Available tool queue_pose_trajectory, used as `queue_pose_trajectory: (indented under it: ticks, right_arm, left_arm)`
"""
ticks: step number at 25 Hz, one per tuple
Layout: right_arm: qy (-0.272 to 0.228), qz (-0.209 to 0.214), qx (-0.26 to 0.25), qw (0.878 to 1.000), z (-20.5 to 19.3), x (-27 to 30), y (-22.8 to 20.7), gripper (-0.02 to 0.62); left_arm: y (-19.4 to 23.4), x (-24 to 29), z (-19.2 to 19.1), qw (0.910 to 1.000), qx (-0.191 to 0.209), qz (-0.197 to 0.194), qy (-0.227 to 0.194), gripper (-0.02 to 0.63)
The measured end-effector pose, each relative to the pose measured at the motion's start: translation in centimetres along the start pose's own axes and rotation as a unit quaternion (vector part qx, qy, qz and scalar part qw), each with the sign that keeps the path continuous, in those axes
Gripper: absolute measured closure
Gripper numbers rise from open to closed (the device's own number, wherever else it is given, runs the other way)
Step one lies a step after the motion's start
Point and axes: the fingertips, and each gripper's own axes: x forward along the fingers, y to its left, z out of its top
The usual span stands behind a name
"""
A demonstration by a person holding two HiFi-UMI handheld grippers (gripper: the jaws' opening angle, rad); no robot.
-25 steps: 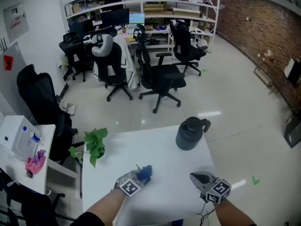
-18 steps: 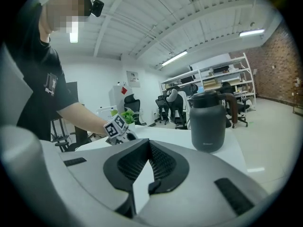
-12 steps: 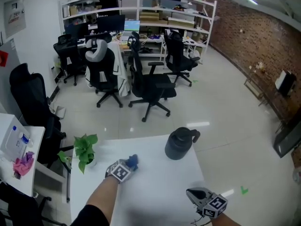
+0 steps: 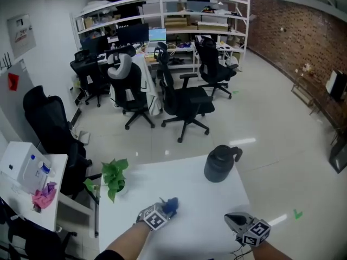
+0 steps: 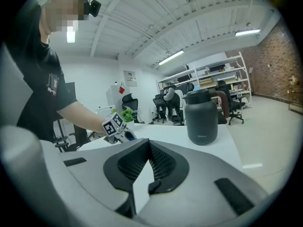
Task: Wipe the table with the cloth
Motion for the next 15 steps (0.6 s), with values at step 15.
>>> queue_pose_trajectory:
  ticks: [15]
  right_arm:
    - [0.048,-0.015,-0.010,0.999,-1.1,-5.7,-0.1,0.583]
  left_arm:
    - [12.5,3.3,4.5,0.9951,-0.071,0.067,-0.013,0.529]
